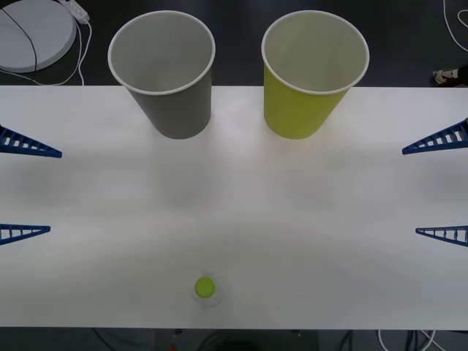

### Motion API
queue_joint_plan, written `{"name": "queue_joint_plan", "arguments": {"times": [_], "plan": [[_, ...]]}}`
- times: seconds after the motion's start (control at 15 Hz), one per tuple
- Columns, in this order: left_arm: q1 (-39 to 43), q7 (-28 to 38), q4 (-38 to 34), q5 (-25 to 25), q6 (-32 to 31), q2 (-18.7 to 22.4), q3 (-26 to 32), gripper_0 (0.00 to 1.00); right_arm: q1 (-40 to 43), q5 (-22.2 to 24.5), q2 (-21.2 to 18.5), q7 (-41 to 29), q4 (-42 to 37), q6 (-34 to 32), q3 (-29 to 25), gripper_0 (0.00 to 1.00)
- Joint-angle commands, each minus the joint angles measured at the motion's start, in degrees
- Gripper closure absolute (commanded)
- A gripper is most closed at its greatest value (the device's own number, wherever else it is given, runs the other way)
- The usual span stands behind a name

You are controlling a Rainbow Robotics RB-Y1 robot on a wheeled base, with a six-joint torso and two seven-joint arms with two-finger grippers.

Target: Put the can into the green bin and the plastic bottle into the gray bin

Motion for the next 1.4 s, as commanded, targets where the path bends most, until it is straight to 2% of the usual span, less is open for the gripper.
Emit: {"name": "queue_joint_plan", "arguments": {"times": [0.07,0.27,0.6,0.73,0.93,1.27,1.4], "plan": [[0.1,-1.3,1.0,0.0,-1.8,-0.2,0.0,0.0,0.0,0.0,0.0,0.0,0.0,0.0,0.0,0.0],[0.1,-7.9,5.4,0.0,-4.4,-0.1,-1.0,0.0,0.0,0.0,0.0,0.0,0.0,0.0,0.0,0.0],[0.2,-19.8,12.3,-1.7,-4.6,-0.1,-7.6,0.0,0.0,0.0,0.0,0.0,0.0,0.0,0.0,0.0],[1.2,-23.1,13.7,-2.0,-4.5,-0.1,-8.5,0.0,0.0,0.0,0.0,0.0,0.0,0.0,0.0,0.0],[4.5,-24.8,13.3,-2.0,-4.5,-0.2,-8.6,0.0,0.0,0.0,0.0,0.0,0.0,0.0,0.0,0.0],[9.6,-25.4,7.5,-2.1,-2.4,-0.3,-8.7,0.0,0.0,0.0,0.0,0.0,0.0,0.0,0.0,0.0],[10.8,-25.4,5.5,-2.6,-1.2,-1.6,-8.7,0.0,0.0,0.0,0.0,0.0,0.0,0.0,0.0,0.0]]}}
